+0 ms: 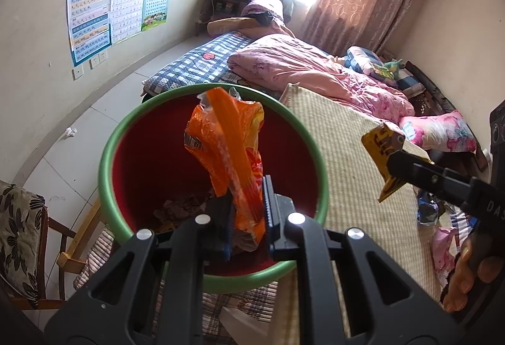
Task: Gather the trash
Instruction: 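Open both tools over the red bin to drop the wrappers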
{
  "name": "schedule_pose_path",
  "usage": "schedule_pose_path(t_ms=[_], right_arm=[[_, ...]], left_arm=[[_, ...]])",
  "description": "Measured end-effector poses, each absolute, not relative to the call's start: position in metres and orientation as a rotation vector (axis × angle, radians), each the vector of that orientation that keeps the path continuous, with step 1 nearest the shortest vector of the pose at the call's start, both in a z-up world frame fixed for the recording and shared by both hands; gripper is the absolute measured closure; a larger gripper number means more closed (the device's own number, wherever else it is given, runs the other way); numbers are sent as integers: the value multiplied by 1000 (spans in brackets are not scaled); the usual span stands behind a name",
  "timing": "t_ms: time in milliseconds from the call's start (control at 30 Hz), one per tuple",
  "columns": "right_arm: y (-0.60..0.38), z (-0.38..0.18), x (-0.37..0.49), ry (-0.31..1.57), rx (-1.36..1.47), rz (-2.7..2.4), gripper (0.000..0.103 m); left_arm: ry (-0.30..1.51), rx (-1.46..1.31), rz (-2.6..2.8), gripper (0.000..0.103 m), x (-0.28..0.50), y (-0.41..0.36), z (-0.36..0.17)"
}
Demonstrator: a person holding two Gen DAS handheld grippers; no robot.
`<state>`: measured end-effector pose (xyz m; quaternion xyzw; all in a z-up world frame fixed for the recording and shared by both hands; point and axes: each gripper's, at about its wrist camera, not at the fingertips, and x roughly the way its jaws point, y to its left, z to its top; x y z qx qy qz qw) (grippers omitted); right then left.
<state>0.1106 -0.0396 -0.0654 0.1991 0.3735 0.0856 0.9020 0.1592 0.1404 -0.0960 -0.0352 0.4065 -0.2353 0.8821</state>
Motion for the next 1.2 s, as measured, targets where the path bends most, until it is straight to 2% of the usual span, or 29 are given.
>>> schedule_pose_path(t_ms=[967, 1067, 1133, 1200], right_arm=[[-9, -64, 137, 784, 376, 223, 60], [-12, -64, 138, 780, 382, 221, 58], [-13, -65, 137, 778, 388, 220, 48], [-14, -64, 136, 774, 393, 220, 47]], left_arm=[[870, -71, -460, 88, 175, 162, -108], [875, -71, -453, 80, 175, 164, -110], [866, -73, -439, 58, 174, 166, -110], [854, -83, -430, 55, 172, 169, -109]])
